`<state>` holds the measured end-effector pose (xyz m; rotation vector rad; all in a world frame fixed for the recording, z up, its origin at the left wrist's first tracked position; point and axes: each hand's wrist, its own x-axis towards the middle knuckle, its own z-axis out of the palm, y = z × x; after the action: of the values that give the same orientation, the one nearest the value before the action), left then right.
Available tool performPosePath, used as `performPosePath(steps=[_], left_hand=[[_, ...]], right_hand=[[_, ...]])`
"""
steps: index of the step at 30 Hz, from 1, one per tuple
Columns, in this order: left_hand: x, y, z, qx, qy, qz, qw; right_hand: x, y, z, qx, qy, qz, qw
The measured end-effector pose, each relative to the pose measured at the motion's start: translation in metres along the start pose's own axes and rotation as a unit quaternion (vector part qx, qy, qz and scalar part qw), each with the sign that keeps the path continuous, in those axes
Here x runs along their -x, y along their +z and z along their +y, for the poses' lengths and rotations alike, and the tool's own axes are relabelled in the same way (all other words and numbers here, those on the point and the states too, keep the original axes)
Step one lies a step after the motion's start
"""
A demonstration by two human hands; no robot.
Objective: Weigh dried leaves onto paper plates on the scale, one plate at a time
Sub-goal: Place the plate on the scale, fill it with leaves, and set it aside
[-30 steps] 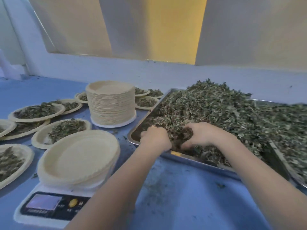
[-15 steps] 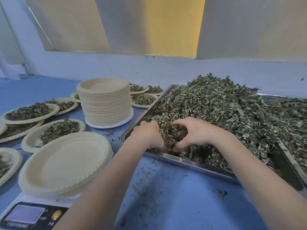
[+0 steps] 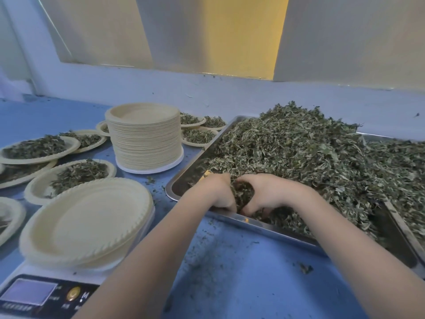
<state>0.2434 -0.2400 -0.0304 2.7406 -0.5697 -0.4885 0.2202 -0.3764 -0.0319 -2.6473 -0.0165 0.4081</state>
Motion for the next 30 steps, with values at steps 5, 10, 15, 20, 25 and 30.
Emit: performPosePath(steps=[5, 10, 15, 20, 25, 30], left_hand=[[-0.004, 0.004, 0.003, 0.101, -0.009, 0.042, 0.994], [0.005, -0.014, -0.005, 0.205, 0.002, 0.097, 0.974], [0.034, -0.061, -0.023, 0.128, -0.004, 0.146, 0.981], [0.082, -0.092, -0.076, 0.102, -0.052, 0.171, 0.979], [0.132, -0.089, -0.121, 0.126, -0.146, 0.055, 0.980], [0.154, -0.089, -0.155, 0.079, -0.182, 0.093, 0.976]], right_hand=[[-0.008, 0.010, -0.007, -0.117, -0.037, 0.070, 0.990], [0.000, -0.005, -0.021, -0.115, -0.069, 0.156, 0.978], [0.007, -0.019, -0.075, -0.139, -0.136, 0.150, 0.969], [0.005, -0.006, -0.148, -0.142, -0.200, 0.098, 0.964], [0.004, 0.026, -0.194, -0.038, -0.222, -0.036, 0.974], [0.006, 0.034, -0.206, 0.063, -0.209, -0.003, 0.976]])
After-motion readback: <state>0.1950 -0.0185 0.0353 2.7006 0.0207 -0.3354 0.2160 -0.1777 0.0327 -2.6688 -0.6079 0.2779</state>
